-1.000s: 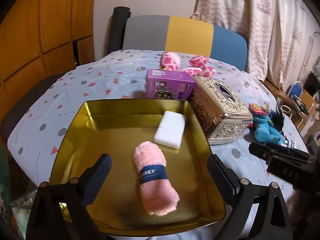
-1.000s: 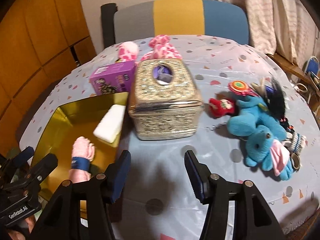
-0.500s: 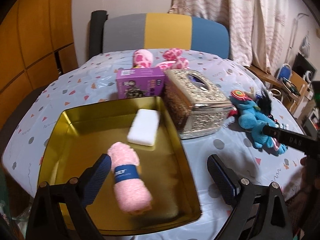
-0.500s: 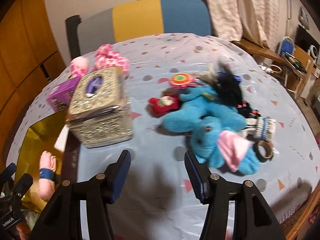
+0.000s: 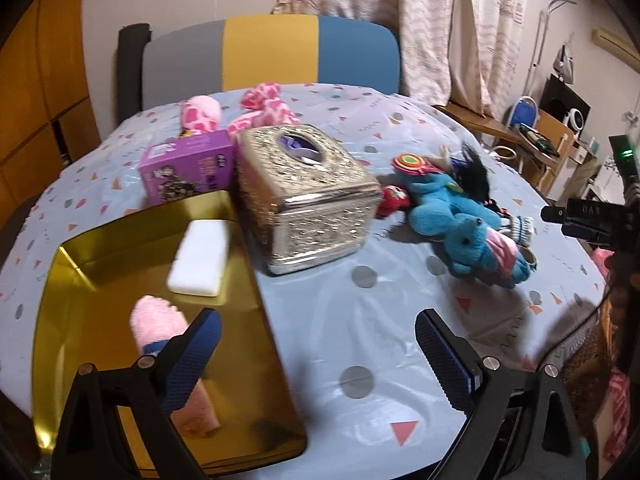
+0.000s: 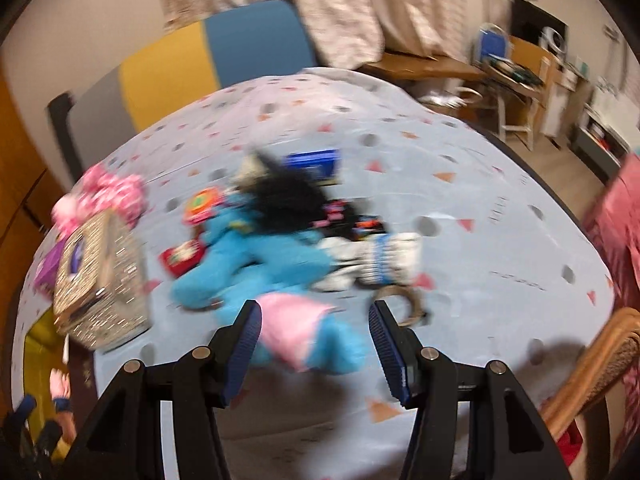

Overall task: Organize soft objects
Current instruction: 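Grasp the tape roll with the right tool while the left tool reaches the blue plush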

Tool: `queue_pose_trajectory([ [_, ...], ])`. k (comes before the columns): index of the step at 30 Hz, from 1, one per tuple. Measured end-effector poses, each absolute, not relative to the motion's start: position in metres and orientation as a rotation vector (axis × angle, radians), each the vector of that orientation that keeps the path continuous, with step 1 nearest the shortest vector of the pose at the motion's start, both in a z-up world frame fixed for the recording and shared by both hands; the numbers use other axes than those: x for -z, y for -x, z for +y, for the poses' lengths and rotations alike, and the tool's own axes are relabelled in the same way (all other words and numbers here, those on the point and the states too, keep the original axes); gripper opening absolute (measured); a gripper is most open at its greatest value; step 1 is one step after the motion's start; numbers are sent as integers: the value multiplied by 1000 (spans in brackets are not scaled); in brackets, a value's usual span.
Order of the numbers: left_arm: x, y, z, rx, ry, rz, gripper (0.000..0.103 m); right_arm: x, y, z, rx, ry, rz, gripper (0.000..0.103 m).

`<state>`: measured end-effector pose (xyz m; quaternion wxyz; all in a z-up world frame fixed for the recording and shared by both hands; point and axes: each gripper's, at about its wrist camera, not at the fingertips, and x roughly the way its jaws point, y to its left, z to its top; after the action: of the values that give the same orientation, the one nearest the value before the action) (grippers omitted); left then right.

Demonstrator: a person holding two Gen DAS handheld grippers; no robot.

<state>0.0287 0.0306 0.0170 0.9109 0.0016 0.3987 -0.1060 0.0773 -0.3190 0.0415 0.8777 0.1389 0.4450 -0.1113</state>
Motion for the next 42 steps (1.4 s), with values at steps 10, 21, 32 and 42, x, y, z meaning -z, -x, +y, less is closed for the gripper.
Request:
queue_pose_trajectory([
  [10, -4, -38, 6, 294, 20, 898, 98, -12, -98, -402, 352, -423, 1096, 57],
  [21, 8, -49, -22, 367, 14, 953, 98, 40, -141, -401, 297, -385, 1340, 69],
  [32, 19, -71, -51, 457, 93, 1038, 86, 51, -142, -389, 223, -221, 1447, 50],
  [42, 35, -113, -111, 515, 223, 1151, 90, 22, -116, -404, 199, -314, 1296, 50],
])
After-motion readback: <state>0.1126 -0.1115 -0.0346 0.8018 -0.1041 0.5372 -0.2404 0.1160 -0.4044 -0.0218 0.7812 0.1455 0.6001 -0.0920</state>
